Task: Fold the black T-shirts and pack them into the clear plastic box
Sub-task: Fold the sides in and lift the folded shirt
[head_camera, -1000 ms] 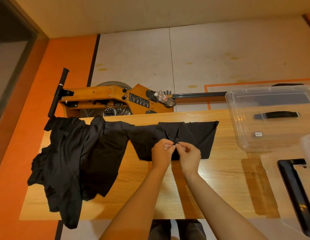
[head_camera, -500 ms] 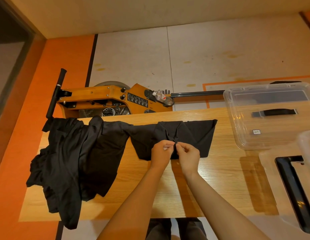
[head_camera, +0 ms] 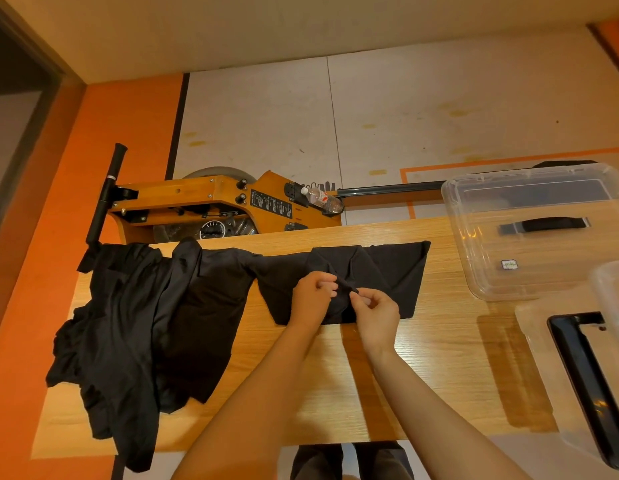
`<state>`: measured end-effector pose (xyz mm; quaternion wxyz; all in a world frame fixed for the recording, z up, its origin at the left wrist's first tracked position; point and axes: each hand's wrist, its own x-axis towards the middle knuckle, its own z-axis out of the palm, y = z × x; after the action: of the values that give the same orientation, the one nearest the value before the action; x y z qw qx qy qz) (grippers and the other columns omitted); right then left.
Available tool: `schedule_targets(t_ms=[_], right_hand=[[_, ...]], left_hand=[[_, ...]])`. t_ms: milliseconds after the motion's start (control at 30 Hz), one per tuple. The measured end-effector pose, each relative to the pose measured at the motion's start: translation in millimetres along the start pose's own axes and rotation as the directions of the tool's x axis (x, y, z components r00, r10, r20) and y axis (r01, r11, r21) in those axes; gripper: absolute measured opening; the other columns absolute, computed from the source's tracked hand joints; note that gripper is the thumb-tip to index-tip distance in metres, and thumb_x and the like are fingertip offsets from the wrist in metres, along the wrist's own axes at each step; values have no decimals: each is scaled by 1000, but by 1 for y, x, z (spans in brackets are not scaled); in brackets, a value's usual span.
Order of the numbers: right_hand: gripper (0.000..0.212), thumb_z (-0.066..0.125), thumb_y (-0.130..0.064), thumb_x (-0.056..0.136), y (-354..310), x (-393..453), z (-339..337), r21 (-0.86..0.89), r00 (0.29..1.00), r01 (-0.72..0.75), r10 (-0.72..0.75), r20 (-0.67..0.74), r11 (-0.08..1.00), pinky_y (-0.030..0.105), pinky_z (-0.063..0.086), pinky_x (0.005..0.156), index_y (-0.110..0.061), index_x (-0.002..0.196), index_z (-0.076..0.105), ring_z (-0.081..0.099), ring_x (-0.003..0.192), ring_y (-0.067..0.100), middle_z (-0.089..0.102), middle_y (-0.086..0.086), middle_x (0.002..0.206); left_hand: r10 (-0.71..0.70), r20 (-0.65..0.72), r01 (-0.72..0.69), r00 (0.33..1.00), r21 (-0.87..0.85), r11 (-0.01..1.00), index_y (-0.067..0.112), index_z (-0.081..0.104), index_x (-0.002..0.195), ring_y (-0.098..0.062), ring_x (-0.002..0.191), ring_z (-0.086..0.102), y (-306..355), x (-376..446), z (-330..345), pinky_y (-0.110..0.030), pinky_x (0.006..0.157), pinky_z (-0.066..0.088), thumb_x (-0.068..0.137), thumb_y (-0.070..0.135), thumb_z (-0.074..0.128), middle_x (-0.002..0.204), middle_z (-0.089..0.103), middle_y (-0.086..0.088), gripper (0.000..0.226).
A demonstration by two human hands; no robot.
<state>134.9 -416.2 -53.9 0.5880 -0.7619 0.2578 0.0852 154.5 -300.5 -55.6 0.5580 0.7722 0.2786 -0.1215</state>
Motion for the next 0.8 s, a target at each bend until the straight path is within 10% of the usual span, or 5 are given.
schedule_targets(t_ms=[300,467,667,800], right_hand=[[7,66,-13,91,-5,-9,-8,99,1000,-18,18,0,995,10,48,68,-17,96,68,62,70,3,66,-6,73],[9,66,-14,90,-14,-11,-8,119,1000,-21,22,0,993,23,53,68,-19,96,70,64,71,7,68,-5,76],[13,67,-7,90,-25,-18,-16,136,997,67,-71,25,988,11,48,68,-19,93,68,63,70,-2,66,-6,72],[16,67,-5,89,-25,-26,-23,150,995,91,-95,18,985,10,48,68,-21,91,68,62,69,0,67,6,75]], left_hand=[[52,-118,-5,992,371,929,9,61,119,-27,111,55,43,77,-20,-29,86,42,93,14,52,121,60,-10,28],[-52,-65,78,997,508,858,13,54,94,-18,83,50,57,99,-17,-31,71,41,93,22,59,89,50,-2,10],[-121,2,99,993,557,825,5,54,110,-23,88,52,61,103,-8,-33,72,41,88,25,63,94,55,-7,31],[-130,47,76,990,599,797,11,53,82,-24,85,52,64,103,-2,-33,74,42,87,24,66,87,54,-7,20]])
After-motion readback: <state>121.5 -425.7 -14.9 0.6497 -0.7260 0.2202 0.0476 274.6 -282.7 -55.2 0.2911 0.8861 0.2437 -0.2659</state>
